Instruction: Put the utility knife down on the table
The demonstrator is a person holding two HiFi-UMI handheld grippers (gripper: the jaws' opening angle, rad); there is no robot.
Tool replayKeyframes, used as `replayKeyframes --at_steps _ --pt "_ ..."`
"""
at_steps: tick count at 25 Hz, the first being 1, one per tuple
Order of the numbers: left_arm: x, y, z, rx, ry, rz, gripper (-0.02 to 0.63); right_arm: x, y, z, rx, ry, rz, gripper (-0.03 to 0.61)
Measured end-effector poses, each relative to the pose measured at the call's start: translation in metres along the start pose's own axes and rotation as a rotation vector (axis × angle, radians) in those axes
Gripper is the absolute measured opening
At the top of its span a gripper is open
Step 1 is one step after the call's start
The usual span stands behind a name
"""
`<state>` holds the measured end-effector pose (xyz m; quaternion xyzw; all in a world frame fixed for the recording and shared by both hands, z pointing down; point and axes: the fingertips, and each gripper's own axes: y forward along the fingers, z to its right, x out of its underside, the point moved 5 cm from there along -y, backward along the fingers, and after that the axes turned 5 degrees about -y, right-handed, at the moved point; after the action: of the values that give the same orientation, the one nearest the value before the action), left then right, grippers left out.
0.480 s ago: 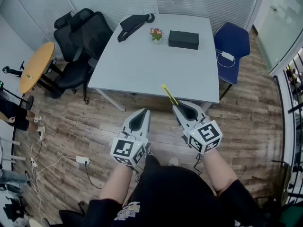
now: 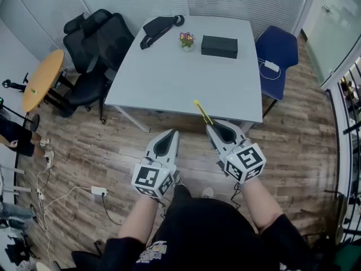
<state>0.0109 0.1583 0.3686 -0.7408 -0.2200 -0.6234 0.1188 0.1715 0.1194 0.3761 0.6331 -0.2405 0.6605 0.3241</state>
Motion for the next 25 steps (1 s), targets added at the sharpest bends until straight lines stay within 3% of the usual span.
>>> replayKeyframes --at_steps 11,25 --pt "-0.004 0.000 -0.027 0.004 -0.004 -0.013 0.006 0.000 0.026 -0.003 0.010 0.016 -0.010 0.058" --pt "-0.005 0.024 -0.093 0.041 -0.048 -0.026 0.005 0.007 0.088 0.001 0.055 0.037 -0.065 0.058"
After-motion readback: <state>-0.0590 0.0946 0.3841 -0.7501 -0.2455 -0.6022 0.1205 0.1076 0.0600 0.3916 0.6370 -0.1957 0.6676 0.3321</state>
